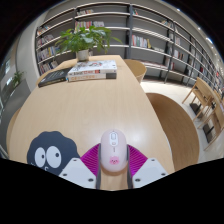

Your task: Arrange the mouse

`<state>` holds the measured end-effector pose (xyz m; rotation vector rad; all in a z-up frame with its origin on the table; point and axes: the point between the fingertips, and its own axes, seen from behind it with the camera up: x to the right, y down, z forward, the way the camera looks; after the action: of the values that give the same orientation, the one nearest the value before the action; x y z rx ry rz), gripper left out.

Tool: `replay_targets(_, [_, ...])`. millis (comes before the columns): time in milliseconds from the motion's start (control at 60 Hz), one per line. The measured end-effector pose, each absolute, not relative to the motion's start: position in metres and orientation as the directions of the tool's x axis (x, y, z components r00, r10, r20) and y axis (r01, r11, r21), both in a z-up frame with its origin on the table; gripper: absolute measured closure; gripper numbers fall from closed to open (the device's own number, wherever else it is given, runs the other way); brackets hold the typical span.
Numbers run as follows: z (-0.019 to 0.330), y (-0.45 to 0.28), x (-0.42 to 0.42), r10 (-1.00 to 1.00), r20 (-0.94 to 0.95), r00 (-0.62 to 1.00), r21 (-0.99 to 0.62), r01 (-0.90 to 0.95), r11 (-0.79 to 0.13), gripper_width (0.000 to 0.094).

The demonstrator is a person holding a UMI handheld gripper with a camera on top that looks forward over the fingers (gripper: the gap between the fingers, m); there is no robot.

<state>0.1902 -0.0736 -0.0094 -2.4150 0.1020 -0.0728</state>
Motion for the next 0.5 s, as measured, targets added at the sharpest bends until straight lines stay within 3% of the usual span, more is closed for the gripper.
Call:
replay_targets(33, [-0.008,-0.074,0.189,-0.097,0.015,0.995,-0.655,-0.063,-0.753,0.0608])
replay_targets(117, [0.011,-0.065,0.184,-0.094,0.000,0.996,-0.658,-0.071,-0.750,0.0606])
replay_targets(383, [0.195,-0.032,0.120,-0.057,-0.024,0.998,-0.843,-0.051,-0.535,0.0610])
replay_targets(500, [0.235,-0.044,0.059,-0.003,-0.044,0.999,-0.877,-0.040,-0.479,0.0610])
